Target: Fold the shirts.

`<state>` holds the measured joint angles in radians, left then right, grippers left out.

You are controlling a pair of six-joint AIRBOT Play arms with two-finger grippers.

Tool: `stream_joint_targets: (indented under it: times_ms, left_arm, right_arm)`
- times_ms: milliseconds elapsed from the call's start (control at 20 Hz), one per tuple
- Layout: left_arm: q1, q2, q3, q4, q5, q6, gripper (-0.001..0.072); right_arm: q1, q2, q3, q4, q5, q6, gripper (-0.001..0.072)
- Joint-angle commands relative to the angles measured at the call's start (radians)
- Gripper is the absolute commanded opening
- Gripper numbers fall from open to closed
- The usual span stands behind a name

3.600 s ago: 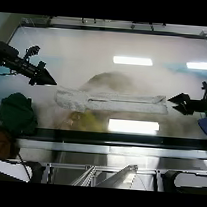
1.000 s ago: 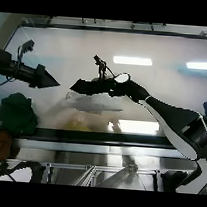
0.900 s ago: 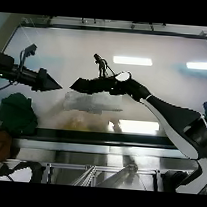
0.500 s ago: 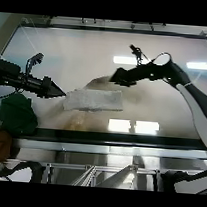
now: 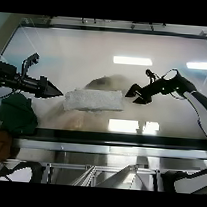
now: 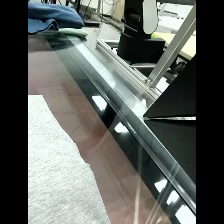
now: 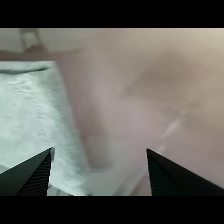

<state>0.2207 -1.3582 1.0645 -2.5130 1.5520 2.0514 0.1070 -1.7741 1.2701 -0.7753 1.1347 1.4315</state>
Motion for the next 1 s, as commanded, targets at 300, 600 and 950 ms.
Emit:
stream_joint_targets:
  times_ms: [300,600,950]
  left_arm:
    - [0.002,0.001,0.0,-0.003,0.033,-0.002,0.0027]
    - [0.002,0.002,0.0,-0.003,0.079,-0.002,0.0026]
    - [0.002,0.002,0.0,-0.003,0.08,-0.002,0.0026]
  right_arm:
    - [0.147,-0.123,-0.017,0.514,-0.061,-0.248,0.0297]
    - [0.009,0.063,-0.011,0.734,0.017,-0.374,0.0016]
    - [-0.704,0.507,-0.011,0.362,0.023,-0.061,0.0016]
